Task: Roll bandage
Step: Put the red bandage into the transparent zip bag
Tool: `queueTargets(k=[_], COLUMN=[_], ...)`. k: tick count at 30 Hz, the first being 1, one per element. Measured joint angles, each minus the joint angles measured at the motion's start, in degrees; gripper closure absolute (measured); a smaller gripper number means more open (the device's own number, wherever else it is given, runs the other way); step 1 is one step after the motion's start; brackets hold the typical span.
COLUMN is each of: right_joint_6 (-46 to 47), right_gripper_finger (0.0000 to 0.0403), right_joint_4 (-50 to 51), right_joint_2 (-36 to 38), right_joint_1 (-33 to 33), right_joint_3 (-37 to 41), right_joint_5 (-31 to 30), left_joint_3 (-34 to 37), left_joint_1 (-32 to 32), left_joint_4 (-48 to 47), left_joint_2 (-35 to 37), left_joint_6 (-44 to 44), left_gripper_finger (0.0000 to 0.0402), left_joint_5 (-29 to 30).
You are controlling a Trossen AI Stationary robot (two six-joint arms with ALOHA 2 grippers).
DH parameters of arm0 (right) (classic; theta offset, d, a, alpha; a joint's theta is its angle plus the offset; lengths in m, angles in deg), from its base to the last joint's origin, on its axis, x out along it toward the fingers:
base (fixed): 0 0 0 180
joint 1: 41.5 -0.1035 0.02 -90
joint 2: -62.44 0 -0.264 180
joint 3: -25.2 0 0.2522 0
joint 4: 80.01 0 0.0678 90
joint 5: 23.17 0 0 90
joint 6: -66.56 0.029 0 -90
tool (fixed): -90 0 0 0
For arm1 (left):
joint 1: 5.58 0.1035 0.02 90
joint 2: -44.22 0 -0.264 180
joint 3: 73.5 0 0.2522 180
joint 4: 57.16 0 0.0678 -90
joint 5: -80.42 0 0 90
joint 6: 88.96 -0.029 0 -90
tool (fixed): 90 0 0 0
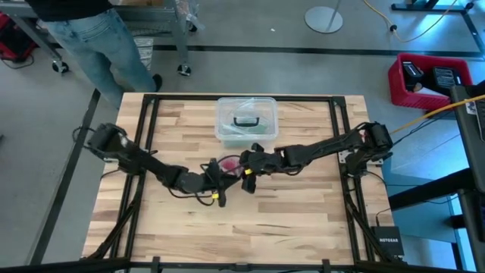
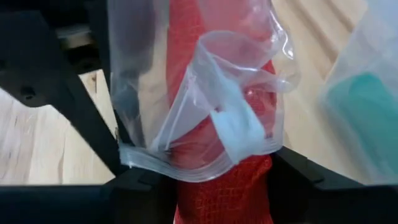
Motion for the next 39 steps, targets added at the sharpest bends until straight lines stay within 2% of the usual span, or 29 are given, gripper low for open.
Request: queueTargets(k=[3,6,12,19,24,31,35,39], right_joint_6=[1.8,3.6,3.7,0.9,3.4,6.6,7.1,7.0], right_gripper_finger=[0.0214,0.0214,0.0208,0.0144,0.0111,0.0113,0.0116,0.0116], right_joint_4=[0.4,0.5,-4.3,-9.0,-9.9,-3.9,-2.5,-2.5], right_joint_2=[0.0,-0.2,-2.0,-2.1,-1.2,4.0,8.0,10.6], right_joint_1=[-0.1,-0.1,-0.2,0.0,0.4,0.4,0.3,0.3], right_joint_3=[1.6,3.4,7.6,7.5,7.0,6.6,6.7,6.7], right_joint_5=[2.6,4.1,4.9,5.7,4.4,10.0,9.1,4.5], left_joint_3=[3.1,2.7,-2.7,-3.5,-3.4,-3.6,-3.6,-3.6], left_joint_1=[0.1,0.0,0.1,-0.4,-0.4,-0.7,-0.5,-0.2], left_joint_4=[15.0,25.2,28.1,28.7,31.4,36.3,37.6,40.4], left_joint_2=[-6.5,-13.7,-23.3,-23.0,-22.1,-20.7,-20.6,-20.6], left_joint_6=[3.3,6.7,11.6,8.5,6.1,5.7,7.1,7.1], left_gripper_finger=[0.0401,0.0402,0.0401,0.0401,0.0401,0.0401,0.0401,0.0401], left_joint_5=[-1.0,-1.4,-4.4,-5.4,-5.1,-5.6,-5.1,-4.7])
